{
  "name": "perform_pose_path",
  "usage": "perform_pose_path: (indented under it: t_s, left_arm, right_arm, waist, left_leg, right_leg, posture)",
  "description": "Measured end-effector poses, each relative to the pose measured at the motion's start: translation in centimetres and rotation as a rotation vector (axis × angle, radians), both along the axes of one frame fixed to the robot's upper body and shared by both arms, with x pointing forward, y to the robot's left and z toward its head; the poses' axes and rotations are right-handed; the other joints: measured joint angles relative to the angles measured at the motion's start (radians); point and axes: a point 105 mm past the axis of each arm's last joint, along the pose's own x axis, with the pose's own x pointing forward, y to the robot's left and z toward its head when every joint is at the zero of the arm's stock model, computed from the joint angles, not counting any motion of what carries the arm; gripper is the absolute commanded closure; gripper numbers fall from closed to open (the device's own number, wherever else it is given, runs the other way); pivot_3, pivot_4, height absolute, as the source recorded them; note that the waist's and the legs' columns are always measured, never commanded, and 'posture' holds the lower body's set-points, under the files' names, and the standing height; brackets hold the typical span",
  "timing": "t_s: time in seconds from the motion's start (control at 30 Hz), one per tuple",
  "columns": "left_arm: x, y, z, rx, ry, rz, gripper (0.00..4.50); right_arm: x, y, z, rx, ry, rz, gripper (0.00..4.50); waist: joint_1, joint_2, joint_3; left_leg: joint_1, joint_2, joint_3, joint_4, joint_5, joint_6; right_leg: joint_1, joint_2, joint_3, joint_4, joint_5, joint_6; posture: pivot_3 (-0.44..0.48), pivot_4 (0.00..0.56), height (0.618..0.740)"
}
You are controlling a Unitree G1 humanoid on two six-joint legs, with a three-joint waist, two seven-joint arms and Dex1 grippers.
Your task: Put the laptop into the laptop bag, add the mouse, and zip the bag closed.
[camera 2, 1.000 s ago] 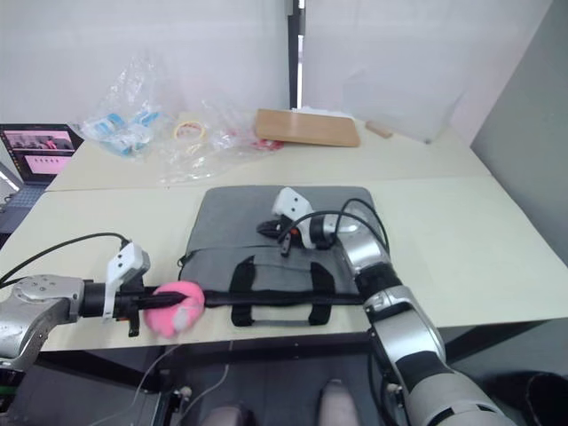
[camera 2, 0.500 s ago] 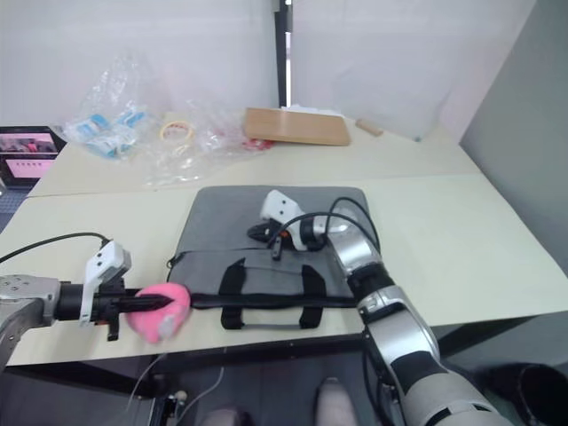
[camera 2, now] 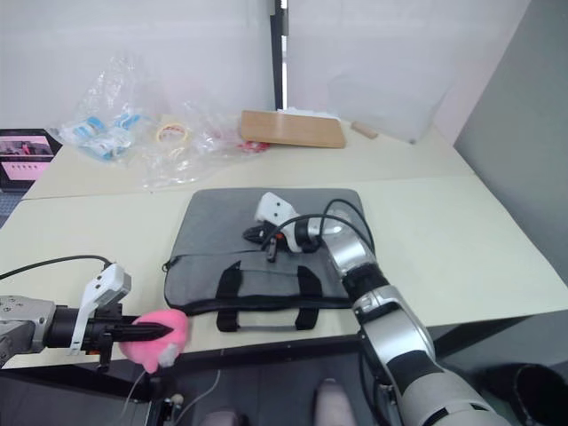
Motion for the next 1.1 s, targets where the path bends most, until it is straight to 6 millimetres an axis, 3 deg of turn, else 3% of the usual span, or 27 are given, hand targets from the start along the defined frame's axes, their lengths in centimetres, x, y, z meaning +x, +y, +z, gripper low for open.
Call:
perform_pose_path:
  t_s: [0.13,0.3,0.53,0.8,1.1]
  left_arm:
    - [0.0,-0.7,0.7,-0.081,0.027,0.012,1.68]
    - [-2.0,-2.3,2.1,-0.182,0.137,-0.038,0.04]
    - [-2.8,-2.0,3.6,-0.228,0.19,-0.018,0.04]
    - [-3.0,1.6,2.9,-0.039,0.165,0.009,0.04]
    - [-1.6,3.0,4.1,0.1,0.036,-0.115,0.04]
  right_arm:
    - [0.1,0.0,0.0,0.0,0.001,-0.004,4.5]
    - [0.1,0.1,0.0,0.003,0.002,-0.004,4.5]
    - [0.1,0.3,-0.1,0.005,0.001,-0.002,4.5]
    - [0.2,0.3,-0.1,0.005,-0.003,0.002,4.5]
    - [0.2,0.2,-0.1,0.003,-0.002,0.003,4.5]
  waist:
    - [0.001,-0.001,0.0]
    - [-0.001,-0.001,0.0]
    - [-0.002,-0.001,0.0]
    - [-0.001,-0.001,0.0]
    - [0.0,-0.001,0.0]
  left_leg:
    - [0.0,0.0,0.0,0.0,0.0,0.0]
    - [0.001,0.0,0.0,0.0,0.0,0.0]
    - [0.003,0.001,-0.001,-0.001,0.0,0.0]
    - [0.004,0.002,0.0,-0.003,0.0,0.0]
    - [0.004,0.003,0.0,-0.003,0.0,0.0]
  right_leg:
    - [0.0,0.0,0.0,0.001,0.0,0.0]
    - [0.0,0.0,0.0,0.001,-0.001,-0.001]
    - [0.001,0.002,0.0,0.002,-0.002,-0.003]
    - [0.0,0.004,0.001,0.002,-0.005,-0.008]
    - [0.0,0.004,0.001,0.002,-0.006,-0.01]
  posture:
    - [0.0,0.15,0.74]
    - [0.0,0.15,0.74]
    - [0.0,0.15,0.74]
    - [0.0,0.15,0.74]
    - [0.0,0.15,0.74]
